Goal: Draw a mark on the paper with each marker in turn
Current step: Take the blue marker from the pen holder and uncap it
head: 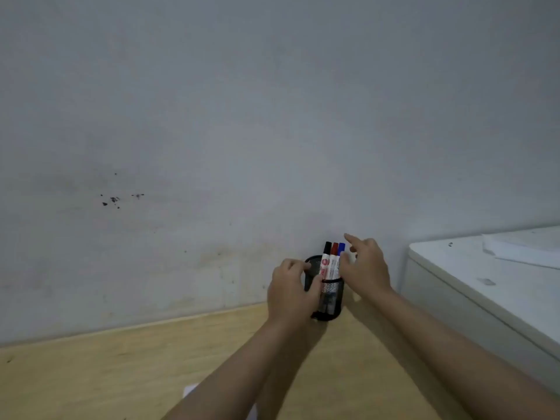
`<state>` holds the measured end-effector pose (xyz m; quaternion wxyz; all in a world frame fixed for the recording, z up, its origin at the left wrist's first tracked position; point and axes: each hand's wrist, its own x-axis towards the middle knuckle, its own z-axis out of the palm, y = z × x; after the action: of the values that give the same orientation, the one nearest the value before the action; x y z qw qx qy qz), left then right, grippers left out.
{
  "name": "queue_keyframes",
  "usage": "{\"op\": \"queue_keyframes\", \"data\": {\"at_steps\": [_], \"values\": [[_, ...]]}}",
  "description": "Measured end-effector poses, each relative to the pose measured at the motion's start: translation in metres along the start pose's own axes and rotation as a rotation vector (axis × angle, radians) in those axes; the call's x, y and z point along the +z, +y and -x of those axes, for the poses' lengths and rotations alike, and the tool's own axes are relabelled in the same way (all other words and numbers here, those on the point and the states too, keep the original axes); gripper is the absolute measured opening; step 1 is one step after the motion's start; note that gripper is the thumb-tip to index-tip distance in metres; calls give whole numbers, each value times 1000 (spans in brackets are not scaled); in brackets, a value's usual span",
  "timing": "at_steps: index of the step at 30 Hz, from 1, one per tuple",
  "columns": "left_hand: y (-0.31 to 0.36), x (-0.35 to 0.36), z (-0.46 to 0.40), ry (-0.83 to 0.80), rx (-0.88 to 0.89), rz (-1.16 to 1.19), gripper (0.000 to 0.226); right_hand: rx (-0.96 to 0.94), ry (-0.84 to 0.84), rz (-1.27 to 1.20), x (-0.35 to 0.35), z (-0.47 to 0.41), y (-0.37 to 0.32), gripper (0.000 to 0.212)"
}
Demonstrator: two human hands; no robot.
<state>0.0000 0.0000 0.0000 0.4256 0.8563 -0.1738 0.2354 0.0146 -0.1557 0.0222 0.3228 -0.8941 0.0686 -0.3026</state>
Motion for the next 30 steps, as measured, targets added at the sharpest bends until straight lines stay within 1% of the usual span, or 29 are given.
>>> {"op": "queue_keyframes", "data": {"at_steps": [4, 6, 8, 11, 14, 17, 20, 24, 28, 30], "values": [[-7, 9, -7, 32, -42, -17, 26, -13, -7, 33, 4, -6, 3, 36], [-9, 12, -7, 42, -59, 16, 24, -37, 23, 19, 5, -7, 5, 28], [-9, 12, -8, 48, -72, 34, 23, -62, 65, -40, 2, -5, 3, 19], [-5, 8, -8, 14, -100, 29, 24, -72, 60, -190, -7, 0, -6, 10], [6, -5, -2, -21, -88, 76, 24, -161, 114, -263, -24, 10, -21, 13], [24, -30, 13, -27, -27, 172, 21, -298, 182, -326, -50, 31, -43, 16], [45, -61, 33, -11, 38, 245, 16, -408, 179, -409, -71, 60, -66, 15], [67, -100, 61, -1, 25, 293, 18, -416, 124, -538, -82, 103, -92, 16], [78, -131, 87, -37, 37, 242, 5, -437, 42, -596, -90, 138, -113, 17], [79, -145, 100, -22, 21, 235, 8, -402, 3, -614, -94, 152, -119, 21]]}}
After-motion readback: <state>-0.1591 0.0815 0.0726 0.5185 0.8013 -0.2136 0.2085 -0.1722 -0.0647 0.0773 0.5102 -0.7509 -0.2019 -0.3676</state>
